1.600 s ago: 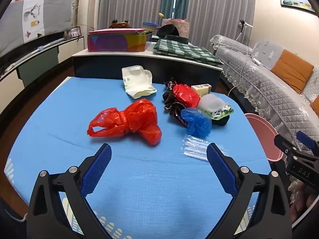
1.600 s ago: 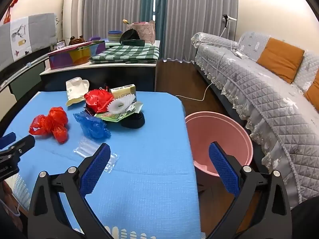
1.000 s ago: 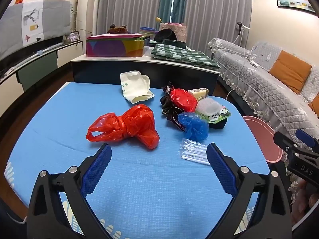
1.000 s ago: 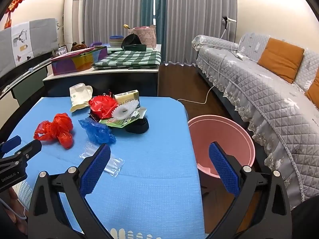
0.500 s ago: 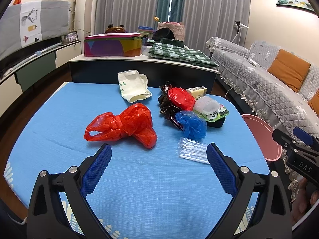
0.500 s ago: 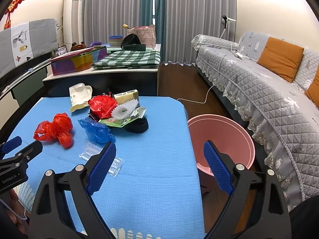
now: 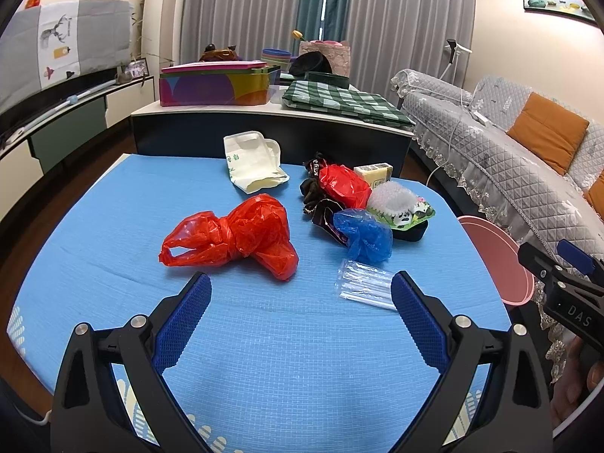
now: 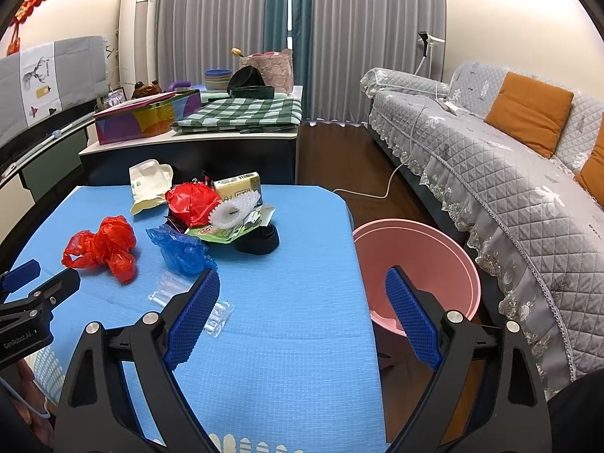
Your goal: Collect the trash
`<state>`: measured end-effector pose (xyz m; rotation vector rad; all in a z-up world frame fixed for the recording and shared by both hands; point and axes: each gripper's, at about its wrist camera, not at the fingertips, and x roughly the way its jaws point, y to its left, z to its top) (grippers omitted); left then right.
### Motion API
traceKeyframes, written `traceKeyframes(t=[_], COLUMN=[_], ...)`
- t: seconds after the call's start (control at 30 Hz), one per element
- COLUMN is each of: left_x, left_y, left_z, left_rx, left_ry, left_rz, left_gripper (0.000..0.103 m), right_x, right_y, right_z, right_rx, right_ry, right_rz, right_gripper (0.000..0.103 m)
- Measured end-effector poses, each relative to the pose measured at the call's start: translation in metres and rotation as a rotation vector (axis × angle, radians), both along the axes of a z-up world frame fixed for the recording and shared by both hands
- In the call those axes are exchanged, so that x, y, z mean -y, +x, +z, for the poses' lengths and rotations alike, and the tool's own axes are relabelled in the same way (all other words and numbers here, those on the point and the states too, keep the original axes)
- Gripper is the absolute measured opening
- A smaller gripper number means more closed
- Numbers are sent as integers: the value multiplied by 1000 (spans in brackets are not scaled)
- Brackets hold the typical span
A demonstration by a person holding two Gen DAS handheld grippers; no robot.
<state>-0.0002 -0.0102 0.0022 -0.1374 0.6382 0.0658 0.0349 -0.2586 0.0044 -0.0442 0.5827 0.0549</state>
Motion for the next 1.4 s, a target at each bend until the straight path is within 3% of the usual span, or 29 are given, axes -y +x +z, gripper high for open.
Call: traceKeyframes(t=[0.8, 1.07, 1.4], left_x=[-1, -6, -23], left_y=[-1, 1, 19], left_z=[1, 5, 6], left_rx=[1, 10, -12], left_ry=[0, -16, -28], left_rz=[6, 14, 42], left_gripper=[93, 91, 64], right_x=[-1, -5, -22], right_y=[0, 2, 24], right_z=[0, 1, -12], right_rx=[2, -10, -49], right_ry=[4, 39, 121], right_rz=[5, 31, 132], right_gripper=[87, 71, 37])
